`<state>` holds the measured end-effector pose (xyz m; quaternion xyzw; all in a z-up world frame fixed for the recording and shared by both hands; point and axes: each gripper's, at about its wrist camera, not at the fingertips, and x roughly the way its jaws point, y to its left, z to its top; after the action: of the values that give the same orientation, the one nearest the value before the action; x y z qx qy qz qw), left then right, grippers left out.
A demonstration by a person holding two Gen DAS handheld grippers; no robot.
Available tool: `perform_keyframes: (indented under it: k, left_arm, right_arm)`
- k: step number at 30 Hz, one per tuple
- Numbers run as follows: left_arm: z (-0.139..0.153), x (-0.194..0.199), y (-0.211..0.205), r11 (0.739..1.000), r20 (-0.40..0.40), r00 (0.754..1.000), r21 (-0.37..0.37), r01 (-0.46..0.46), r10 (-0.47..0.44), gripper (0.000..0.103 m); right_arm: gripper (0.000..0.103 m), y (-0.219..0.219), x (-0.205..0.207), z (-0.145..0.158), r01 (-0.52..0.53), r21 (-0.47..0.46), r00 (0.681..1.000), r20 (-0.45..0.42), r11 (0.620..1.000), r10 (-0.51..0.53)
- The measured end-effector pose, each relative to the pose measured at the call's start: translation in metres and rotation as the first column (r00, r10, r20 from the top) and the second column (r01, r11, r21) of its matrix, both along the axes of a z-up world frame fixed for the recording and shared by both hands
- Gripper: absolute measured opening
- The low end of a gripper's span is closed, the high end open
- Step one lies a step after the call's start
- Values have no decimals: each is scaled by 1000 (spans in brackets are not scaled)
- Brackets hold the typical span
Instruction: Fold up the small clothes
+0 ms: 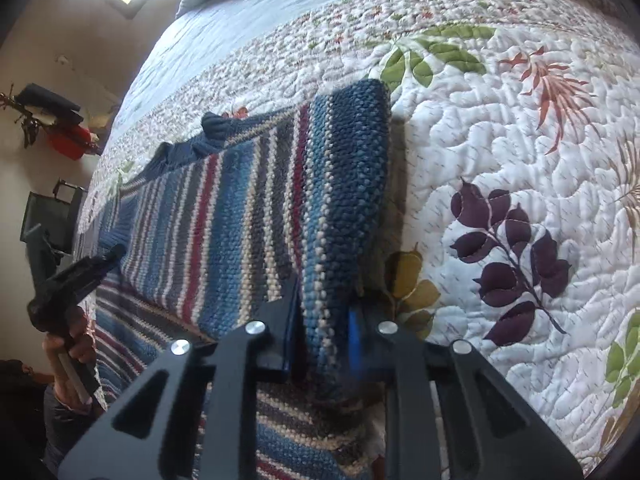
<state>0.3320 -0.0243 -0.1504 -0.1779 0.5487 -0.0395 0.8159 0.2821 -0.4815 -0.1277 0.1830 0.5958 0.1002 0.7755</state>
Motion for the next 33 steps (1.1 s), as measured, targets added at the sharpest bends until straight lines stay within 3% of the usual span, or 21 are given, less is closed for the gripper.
perform_keyframes:
  k: [5, 9, 13, 14, 18, 22, 26, 33]
  left_arm:
    - [-4, -1, -12, 999, 6, 1000, 44, 20, -20, 32]
    - [-5, -2, -18, 996, 15, 999, 85, 27, -29, 32]
    - [1, -9, -11, 998, -3, 1000, 55, 21, -21, 41]
    - [5, -14, -7, 998, -9, 1000, 54, 22, -22, 48]
    - [16, -40, 11, 995, 5, 999, 94, 42, -43, 58]
    - [25, -67, 53, 992, 3, 1000, 128, 20, -20, 64]
    - [34, -82, 117, 979, -1, 998, 193, -61, 63, 71]
    - [36, -77, 238, 943, -41, 960, 205, -262, 276, 76]
  right_arm:
    - [17, -18, -8, 1, 42, -22, 999, -18, 999, -43]
    - [20, -19, -10, -15, 32, -23, 999, -31, 999, -32]
    - [38, -14, -13, 2, -1, -49, 1000, 8, 999, 1]
    - [41, -13, -15, 6, -2, -62, 1000, 19, 998, 3]
    - [41, -6, -31, 31, 4, -147, 997, 72, 989, 6]
    - [41, 14, -42, 51, -21, -148, 994, 100, 989, 36]
    - [41, 55, -43, 60, -98, -150, 988, 101, 984, 113]
    - [42, 115, -28, 49, -187, -199, 977, 68, 962, 204]
